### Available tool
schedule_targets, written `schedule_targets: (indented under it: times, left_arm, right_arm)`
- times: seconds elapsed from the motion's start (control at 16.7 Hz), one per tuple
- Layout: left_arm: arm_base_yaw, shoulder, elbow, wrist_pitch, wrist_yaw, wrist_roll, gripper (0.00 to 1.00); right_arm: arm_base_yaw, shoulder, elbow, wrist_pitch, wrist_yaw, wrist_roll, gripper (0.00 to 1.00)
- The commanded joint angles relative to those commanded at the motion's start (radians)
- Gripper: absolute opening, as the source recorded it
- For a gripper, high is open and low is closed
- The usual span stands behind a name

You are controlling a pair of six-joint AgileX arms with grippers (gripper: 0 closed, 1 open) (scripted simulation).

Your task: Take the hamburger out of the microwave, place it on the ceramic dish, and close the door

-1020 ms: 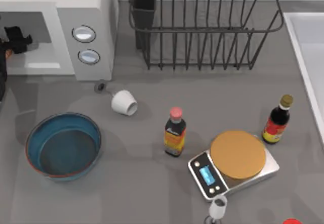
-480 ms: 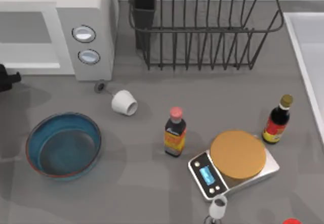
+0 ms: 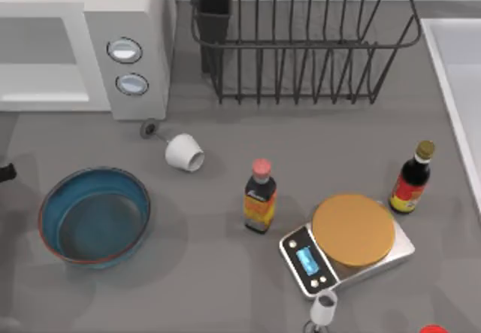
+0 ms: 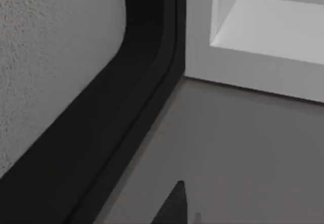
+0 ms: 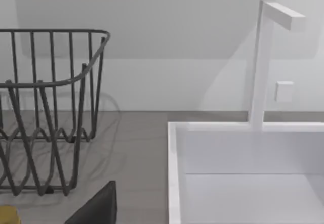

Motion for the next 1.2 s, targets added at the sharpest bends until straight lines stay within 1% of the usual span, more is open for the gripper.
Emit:
schedule_targets:
  times: [0.3,0.48,0.66,1.02,1.2]
  left_arm:
    - [-0.005,0.0,0.001,-0.001,-0.002,0.002,0.0]
    - [-0.005,-0.062,0.007,-0.061,-0.002,0.002,0.0]
    - [-0.004,-0.183,0.012,-0.189,-0.004,0.002,0.0]
    - [-0.003,-0.479,0.028,-0.51,-0.007,0.002,0.0]
    - [-0.002,-0.589,0.036,-0.628,-0.009,0.002,0.0]
  right_arm:
    - [0.0,0.0,0.0,0.0,0.0,0.0,1.0]
    - [0.0,0.0,0.0,0.0,0.0,0.0,1.0]
    - [0.0,0.0,0.0,0.0,0.0,0.0,1.0]
    - [0.0,0.0,0.0,0.0,0.0,0.0,1.0]
    - [0.0,0.0,0.0,0.0,0.0,0.0,1.0]
